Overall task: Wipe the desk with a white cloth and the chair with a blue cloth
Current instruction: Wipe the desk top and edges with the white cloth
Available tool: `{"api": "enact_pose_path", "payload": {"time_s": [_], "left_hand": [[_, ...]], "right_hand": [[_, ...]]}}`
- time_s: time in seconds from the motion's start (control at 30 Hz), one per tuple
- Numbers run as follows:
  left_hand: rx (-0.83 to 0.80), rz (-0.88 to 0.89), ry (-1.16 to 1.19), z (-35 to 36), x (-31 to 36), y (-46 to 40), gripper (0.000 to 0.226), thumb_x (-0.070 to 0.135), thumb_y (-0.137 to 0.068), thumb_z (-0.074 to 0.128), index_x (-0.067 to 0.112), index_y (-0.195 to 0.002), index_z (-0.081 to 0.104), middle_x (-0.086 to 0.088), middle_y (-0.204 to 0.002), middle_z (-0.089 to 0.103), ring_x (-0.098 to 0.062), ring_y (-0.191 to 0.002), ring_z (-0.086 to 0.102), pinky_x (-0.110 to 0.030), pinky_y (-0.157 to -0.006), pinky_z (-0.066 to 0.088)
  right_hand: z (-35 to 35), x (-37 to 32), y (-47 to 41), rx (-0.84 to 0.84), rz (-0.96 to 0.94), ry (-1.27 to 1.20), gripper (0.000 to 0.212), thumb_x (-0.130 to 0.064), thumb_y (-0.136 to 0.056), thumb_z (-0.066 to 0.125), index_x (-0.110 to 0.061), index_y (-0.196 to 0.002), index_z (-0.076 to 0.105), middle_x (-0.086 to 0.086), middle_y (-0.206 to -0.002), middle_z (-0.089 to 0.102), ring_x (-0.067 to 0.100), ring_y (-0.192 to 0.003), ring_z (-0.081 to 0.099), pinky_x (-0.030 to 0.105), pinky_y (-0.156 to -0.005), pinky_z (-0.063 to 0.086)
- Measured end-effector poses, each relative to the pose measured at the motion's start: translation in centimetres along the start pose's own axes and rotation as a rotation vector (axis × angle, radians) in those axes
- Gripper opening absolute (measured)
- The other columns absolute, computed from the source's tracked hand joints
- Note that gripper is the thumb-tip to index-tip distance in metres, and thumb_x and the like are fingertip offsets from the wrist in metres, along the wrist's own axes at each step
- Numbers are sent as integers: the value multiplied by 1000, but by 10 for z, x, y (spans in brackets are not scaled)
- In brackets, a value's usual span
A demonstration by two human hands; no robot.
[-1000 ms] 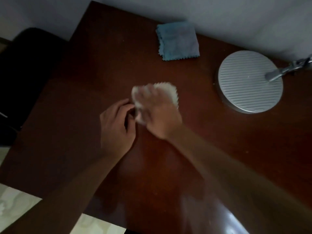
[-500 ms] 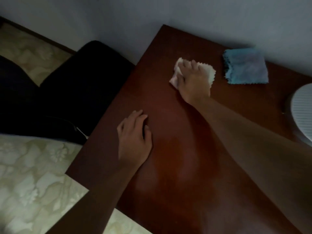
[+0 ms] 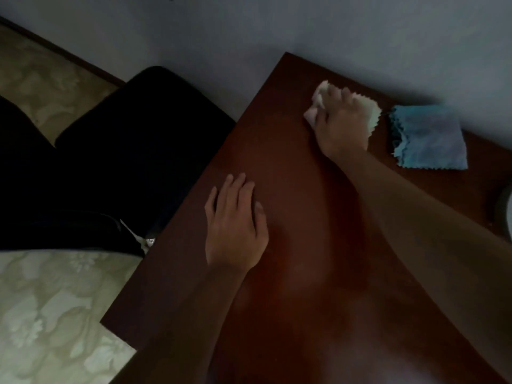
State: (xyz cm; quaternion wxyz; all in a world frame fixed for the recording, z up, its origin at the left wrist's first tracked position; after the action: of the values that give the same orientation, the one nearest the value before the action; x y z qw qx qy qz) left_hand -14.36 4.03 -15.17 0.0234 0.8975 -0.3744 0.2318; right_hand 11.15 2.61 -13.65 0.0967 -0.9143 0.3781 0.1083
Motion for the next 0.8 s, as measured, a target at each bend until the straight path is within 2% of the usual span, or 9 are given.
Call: {"api": "enact_pose_path", "payload": {"time_s": [0.1, 0.2, 0.27, 0.33, 0.43, 0.53, 0.67, 0.73, 0.8], "left_hand": [[18, -17, 66, -4, 0, -3, 41, 19, -96, 41, 5, -131, 55, -10, -140, 54, -24, -139, 41, -46, -119, 26], [19, -38, 93, -3, -2, -1, 43, 10, -90, 47, 4, -133, 53, -11, -140, 53, -24, -138, 41, -46, -119, 25], [9, -50, 93, -2, -3, -1, 44, 11, -89, 47, 4, -133, 53, -10, -141, 52, -24, -140, 39, -44, -121, 22], [-1, -54, 112, -2, -2, -2, 44, 12, -89, 47, 5, -132, 54, -10, -142, 52, -24, -141, 37, -42, -122, 19], [-11, -54, 160, -4, 0, -1, 44, 13, -90, 45, 6, -132, 53, -9, -142, 51, -22, -142, 34, -43, -122, 19], [35, -113, 237, -10, -2, -1, 41, 13, -93, 46, 6, -134, 52, -12, -144, 47, -27, -138, 39, -40, -118, 29], [148, -162, 368, -20, -5, -1, 37, 10, -98, 47, 1, -133, 52, -17, -139, 46, -26, -130, 46, -36, -107, 42], [154, -146, 371, -21, -5, -1, 35, 9, -97, 49, 0, -131, 53, -16, -134, 49, -24, -124, 50, -36, -103, 45], [140, -141, 358, -19, -5, 0, 34, 9, -96, 52, 3, -129, 54, -14, -132, 51, -23, -122, 50, -30, -101, 42]], "right_hand": [[17, -53, 64, -102, -278, -63, 45, -21, -96, 47, -8, -138, 49, 18, -142, 49, 35, -134, 42, 43, -108, 34], [17, -58, 117, -192, -606, -106, 45, -28, -100, 37, -14, -142, 46, 7, -150, 43, 25, -142, 33, 41, -118, 24], [15, -36, 86, -130, -577, -74, 44, -26, -101, 36, -7, -139, 49, 14, -145, 47, 35, -137, 39, 49, -115, 27], [12, -13, 26, -77, -362, -27, 43, -21, -102, 37, -3, -141, 45, 21, -145, 45, 41, -136, 38, 50, -113, 26], [18, -19, -44, -67, -172, 58, 47, -24, -102, 34, -10, -147, 36, 11, -153, 36, 34, -141, 29, 43, -113, 23], [37, -90, -33, -124, -343, 78, 43, -31, -101, 33, -15, -140, 44, 8, -152, 37, 32, -138, 34, 43, -110, 28], [42, -132, 78, -240, -664, -106, 47, -29, -98, 39, -11, -139, 49, 8, -145, 49, 30, -138, 39, 43, -115, 29], [31, -103, 87, -234, -651, -161, 45, -27, -99, 41, -10, -140, 49, 10, -147, 46, 28, -140, 35, 44, -118, 24], [23, -65, 56, -181, -488, -111, 44, -22, -100, 45, -8, -142, 46, 14, -148, 44, 32, -141, 34, 44, -117, 24]]}}
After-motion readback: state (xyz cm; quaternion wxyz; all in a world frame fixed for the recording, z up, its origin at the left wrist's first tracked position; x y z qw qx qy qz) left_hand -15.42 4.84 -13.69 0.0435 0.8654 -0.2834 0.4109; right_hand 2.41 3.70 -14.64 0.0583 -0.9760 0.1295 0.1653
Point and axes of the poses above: each hand's wrist, its own y-axis away from the middle knuckle, its own z-axis out of the palm, x = y × z, the point moved 5 cm from there along -y, towards the middle knuckle
